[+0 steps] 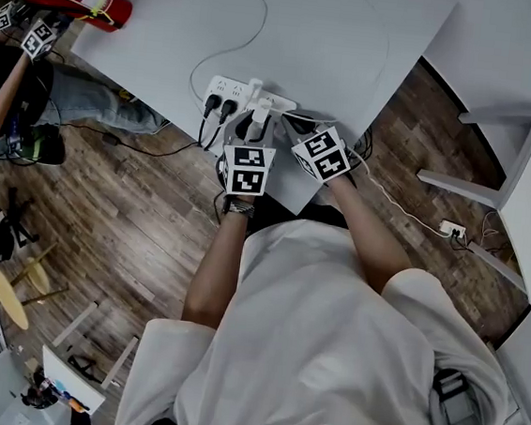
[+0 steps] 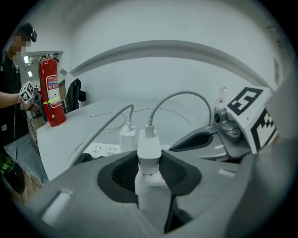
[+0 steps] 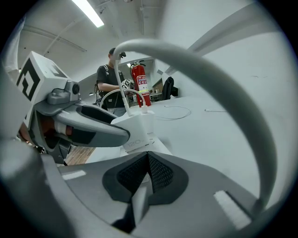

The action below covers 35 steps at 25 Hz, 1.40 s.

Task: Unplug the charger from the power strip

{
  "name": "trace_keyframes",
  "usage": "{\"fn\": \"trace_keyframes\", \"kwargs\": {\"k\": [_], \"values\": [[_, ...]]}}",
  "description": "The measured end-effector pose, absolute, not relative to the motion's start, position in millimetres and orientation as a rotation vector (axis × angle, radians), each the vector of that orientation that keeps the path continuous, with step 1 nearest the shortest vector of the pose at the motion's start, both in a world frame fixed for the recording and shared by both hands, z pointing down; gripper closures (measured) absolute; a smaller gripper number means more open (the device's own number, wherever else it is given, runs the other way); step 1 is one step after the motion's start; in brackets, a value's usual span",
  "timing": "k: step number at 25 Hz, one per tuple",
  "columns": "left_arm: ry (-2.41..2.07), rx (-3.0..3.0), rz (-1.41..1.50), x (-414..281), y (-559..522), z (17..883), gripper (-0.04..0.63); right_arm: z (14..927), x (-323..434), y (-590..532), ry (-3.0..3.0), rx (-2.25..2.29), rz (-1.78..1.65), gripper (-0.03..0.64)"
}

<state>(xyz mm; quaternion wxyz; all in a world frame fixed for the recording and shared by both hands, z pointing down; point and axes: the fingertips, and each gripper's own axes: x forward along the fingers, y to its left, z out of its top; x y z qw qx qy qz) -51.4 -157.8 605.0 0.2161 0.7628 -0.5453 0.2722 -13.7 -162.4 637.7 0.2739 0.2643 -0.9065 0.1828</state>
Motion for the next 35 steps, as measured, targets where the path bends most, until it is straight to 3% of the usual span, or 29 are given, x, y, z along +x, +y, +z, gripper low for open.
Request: {"fn": "trace_keyframes", "kwargs": {"k": [10,35], "values": [[-1.472,2.025,0.565,-57.0,-158.3,605.6,0.453,638.8,-14.5,-162.0,-2.438,0.708,0.491,0.618],[-1.475,2.135,0.571,-44.5,-162.5,574.5,0.454,638.3,-14.4,-159.8,-2.443,0.666,0.528,0.618]]}}
